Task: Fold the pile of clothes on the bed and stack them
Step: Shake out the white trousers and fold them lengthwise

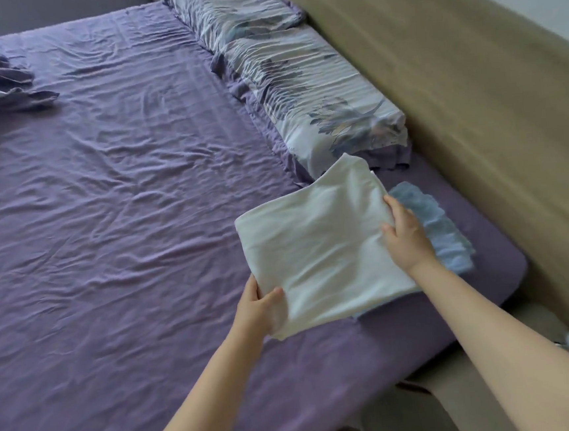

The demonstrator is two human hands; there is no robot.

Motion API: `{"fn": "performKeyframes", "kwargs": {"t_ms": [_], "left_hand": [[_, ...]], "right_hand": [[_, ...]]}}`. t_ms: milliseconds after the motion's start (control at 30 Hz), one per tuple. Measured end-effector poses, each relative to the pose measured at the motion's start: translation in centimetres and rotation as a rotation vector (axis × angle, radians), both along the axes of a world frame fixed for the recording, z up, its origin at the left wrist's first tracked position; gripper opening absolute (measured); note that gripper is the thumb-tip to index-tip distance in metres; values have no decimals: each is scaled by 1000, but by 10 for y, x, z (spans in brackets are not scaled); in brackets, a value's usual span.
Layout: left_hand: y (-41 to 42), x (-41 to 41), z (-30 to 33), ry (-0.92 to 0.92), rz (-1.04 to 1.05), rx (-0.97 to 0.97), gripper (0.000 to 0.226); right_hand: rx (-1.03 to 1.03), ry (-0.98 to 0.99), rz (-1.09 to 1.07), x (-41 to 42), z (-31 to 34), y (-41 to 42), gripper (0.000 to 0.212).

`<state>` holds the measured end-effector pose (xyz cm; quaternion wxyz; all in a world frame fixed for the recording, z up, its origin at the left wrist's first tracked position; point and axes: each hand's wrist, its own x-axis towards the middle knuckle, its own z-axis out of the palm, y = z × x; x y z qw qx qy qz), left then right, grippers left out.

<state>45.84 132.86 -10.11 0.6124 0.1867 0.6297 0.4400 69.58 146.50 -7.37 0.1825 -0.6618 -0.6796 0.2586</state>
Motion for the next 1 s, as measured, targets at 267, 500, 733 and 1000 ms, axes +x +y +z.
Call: {"fn": "performKeyframes", "kwargs": {"t_ms": [267, 500, 733, 1000], "left_hand": [[48, 98, -9, -121, -145, -5, 80], [87, 161, -50, -28, -142, -30, 90], [110, 196, -71, 949, -697, -155, 104], [124, 193, -100, 1191, -1017, -188, 92]], "right_hand": [[-27, -66, -53, 106, -6, 45, 54], [-125, -22, -54, 176, -47, 87, 55], [-459, -387, 178, 186, -93, 92, 78], [-521, -642, 268, 185, -128, 88, 90]]}}
